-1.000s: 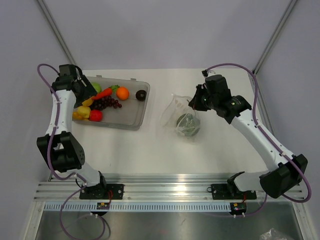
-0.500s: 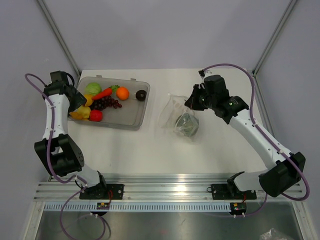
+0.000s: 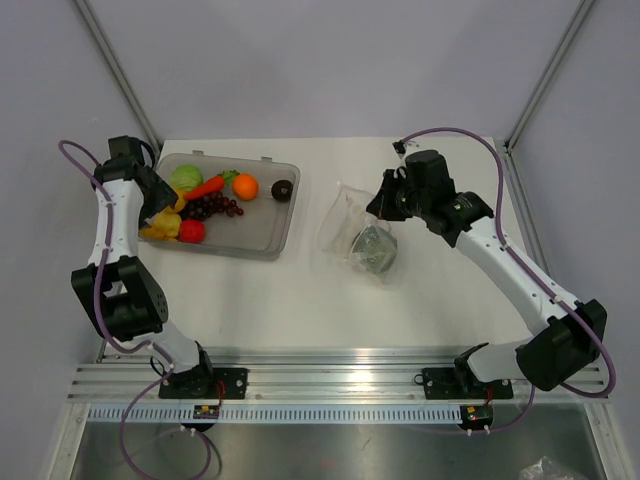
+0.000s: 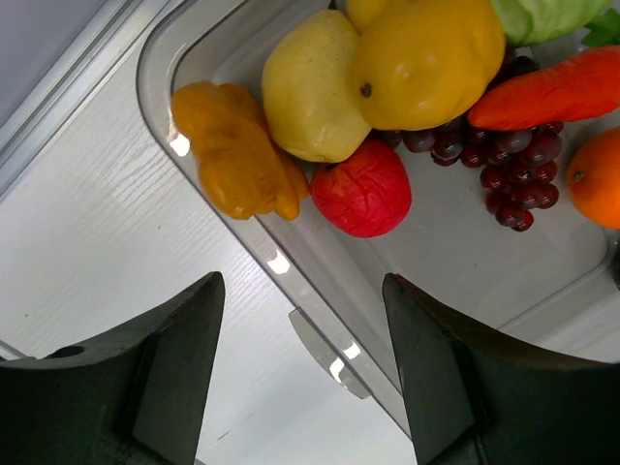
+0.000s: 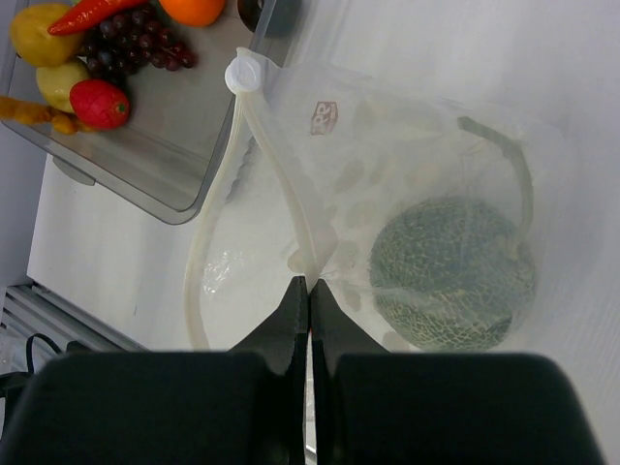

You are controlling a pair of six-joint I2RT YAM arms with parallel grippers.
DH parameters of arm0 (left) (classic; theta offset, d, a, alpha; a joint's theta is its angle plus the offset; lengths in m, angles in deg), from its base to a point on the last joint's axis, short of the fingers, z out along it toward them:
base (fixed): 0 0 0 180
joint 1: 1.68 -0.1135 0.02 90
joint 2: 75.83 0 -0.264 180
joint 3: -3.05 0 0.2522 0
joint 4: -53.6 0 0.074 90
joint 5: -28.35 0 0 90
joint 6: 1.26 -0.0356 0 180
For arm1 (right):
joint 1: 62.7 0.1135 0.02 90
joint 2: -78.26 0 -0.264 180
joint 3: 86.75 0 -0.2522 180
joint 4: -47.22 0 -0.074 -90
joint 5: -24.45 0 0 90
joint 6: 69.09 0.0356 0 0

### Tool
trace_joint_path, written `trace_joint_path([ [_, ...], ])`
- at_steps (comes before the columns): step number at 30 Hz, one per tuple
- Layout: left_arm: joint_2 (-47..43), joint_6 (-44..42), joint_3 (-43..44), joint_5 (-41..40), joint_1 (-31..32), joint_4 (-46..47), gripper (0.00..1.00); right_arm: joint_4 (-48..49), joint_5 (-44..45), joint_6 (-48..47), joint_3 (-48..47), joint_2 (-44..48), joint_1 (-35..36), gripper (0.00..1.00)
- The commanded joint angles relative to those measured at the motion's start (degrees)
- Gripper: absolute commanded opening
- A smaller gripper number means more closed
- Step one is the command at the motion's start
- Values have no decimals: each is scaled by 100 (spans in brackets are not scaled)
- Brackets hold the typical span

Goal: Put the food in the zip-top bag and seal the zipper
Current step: Pick up the fake fruit from the bin.

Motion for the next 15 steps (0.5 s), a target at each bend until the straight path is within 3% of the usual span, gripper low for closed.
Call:
trace_joint_path([
  [1, 284, -208, 584, 13, 30, 227, 70, 345, -97, -85, -10, -62, -28, 0],
  [10, 1496, -262, 1569, 672, 30, 473, 88, 293, -115, -94, -124, -229, -28, 0],
  [15, 1771, -139, 1623, 611, -23, 674, 91, 310, -159, -103, -186, -352, -19, 0],
])
